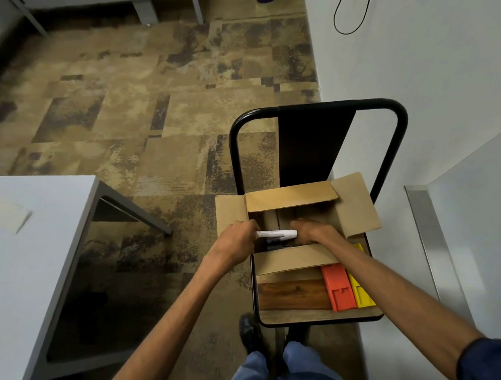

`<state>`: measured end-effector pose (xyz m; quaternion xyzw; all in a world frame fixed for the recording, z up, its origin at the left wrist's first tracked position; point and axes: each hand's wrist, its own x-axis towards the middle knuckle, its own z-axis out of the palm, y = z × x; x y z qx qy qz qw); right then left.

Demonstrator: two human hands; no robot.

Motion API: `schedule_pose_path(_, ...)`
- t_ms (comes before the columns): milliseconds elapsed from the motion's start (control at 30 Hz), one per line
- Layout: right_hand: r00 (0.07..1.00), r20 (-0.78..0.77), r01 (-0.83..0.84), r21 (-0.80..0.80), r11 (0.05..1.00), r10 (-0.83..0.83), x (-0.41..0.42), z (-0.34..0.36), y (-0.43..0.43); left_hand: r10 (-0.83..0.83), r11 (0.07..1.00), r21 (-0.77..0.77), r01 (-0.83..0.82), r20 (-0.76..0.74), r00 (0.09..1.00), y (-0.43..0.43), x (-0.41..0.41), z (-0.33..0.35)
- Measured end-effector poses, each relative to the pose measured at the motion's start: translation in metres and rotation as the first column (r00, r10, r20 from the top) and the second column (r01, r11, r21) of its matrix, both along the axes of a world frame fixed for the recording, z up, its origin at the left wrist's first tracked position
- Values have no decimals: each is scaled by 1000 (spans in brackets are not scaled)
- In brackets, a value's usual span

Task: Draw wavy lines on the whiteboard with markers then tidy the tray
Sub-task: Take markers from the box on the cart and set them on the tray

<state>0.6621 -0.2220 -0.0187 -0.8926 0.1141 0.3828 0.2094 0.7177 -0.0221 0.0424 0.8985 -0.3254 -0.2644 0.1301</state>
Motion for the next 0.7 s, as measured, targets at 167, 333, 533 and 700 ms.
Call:
schedule_pose_path(167,983,148,113,11,994,-113,-10,16,-8,13,997,-75,-13,-1,1000,-3,1,12)
schedule_pose_path(333,916,298,269,33,962,-267,-35,44,-6,-51,970,-237,57,35,998,-5,-4,29)
schedule_pose_path(533,756,533,453,-5,892,-380,-68,87,6,-187,884,-422,199,71,980,-5,-1,56)
schedule_pose_path(700,511,670,681,68,729,-539,-119,108,48,-317,811,-489,321,93,944,-2,-17,69)
